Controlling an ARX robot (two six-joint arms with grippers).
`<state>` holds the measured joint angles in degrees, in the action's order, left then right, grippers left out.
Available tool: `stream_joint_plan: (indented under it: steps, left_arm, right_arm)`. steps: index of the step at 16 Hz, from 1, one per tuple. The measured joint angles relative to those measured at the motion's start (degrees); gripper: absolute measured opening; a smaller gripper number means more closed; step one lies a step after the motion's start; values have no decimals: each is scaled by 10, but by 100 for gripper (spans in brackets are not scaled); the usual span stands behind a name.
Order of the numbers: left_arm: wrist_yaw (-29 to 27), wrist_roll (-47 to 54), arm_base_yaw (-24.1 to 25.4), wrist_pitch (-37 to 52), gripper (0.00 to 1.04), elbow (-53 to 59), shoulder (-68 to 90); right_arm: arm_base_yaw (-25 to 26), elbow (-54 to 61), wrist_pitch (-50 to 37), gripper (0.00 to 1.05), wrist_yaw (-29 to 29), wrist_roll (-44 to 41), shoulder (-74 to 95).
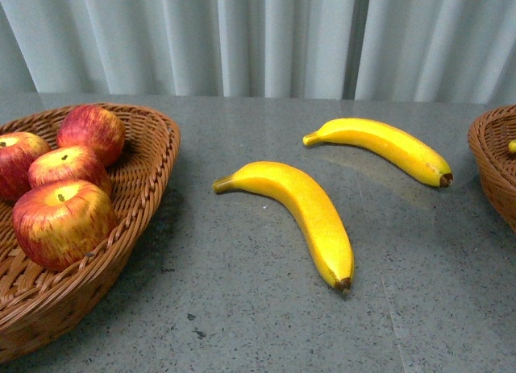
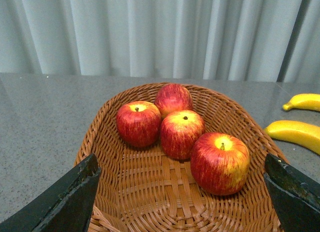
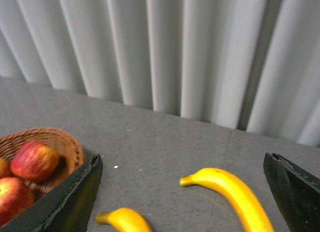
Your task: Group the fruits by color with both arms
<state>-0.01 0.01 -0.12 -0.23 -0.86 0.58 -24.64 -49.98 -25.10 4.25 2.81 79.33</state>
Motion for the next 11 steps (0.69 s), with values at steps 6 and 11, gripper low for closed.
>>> stream_joint_plan:
  steps: [6, 11]
  left_arm:
    - [0, 0, 0, 0, 98, 0, 0]
    - [0, 0, 0, 0, 98, 0, 0]
  right_arm:
    - [-91, -94, 144, 98, 8, -36, 140]
    - [-84, -95, 253, 98, 14, -63, 176]
